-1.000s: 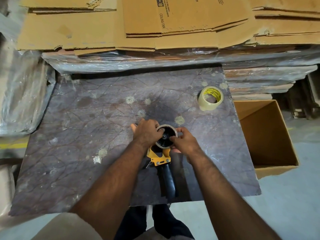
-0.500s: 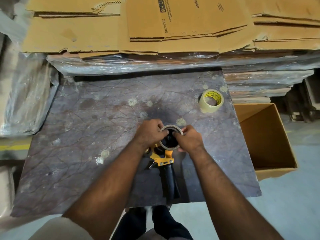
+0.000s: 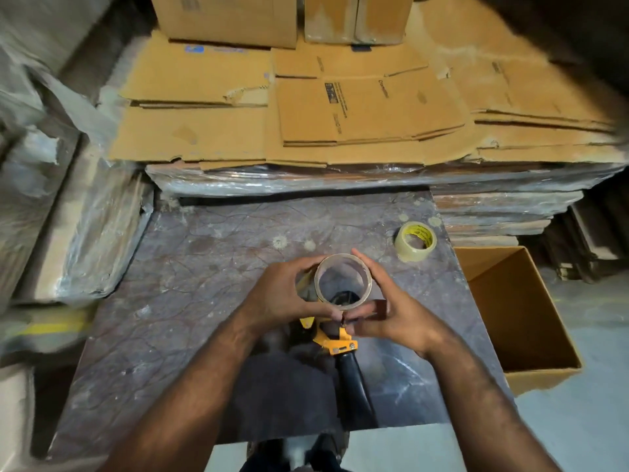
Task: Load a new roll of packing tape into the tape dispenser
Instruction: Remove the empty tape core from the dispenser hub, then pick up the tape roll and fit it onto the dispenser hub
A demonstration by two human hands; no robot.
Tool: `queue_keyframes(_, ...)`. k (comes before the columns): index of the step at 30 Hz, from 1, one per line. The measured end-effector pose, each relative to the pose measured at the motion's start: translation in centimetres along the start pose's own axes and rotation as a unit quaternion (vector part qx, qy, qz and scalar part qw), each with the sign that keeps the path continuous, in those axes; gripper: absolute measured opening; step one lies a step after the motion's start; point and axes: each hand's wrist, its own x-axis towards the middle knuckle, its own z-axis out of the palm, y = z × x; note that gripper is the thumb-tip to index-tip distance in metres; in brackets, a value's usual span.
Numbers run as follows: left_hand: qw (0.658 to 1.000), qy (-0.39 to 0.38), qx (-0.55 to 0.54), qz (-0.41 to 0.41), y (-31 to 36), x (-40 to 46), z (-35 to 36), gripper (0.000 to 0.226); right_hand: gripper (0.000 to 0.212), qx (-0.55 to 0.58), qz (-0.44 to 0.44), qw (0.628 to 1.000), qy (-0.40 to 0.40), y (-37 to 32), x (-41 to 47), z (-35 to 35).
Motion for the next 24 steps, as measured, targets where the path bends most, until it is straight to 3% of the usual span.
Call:
queue_keyframes(6,0.994,0.084,-0.054,0.038,3.5,-1.3,-2.2,0.065,0.091,-0.024,-0.092,0.983,0.159,-3.6,-1.3,2.1)
queue_keyframes(12,0.997,0.007,-0.046,0.064,3.9,-0.2,-2.7,0.069,0.102,-0.135,-0.109,0.959,0.223,-4.0,-2.9,2.9)
queue_keyframes(16,0.997,-0.009,-0.045,0.055,3.4,0.9,-0.8,0.069,0.104,-0.208,-0.084,0.948,0.228,-3.5,-2.9,1.1)
queue_keyframes(21,0.995,0.07,0.063,0.014,0.8,3.1,3.0,0.068,0.105,-0.265,-0.021,0.924,0.275,-0.8,1.6,-3.2)
queue_keyframes(24,0.988,0.103,0.108,-0.025,-1.2,3.9,5.3,0.076,0.104,-0.287,0.041,0.922,0.257,2.5,6.4,-5.9)
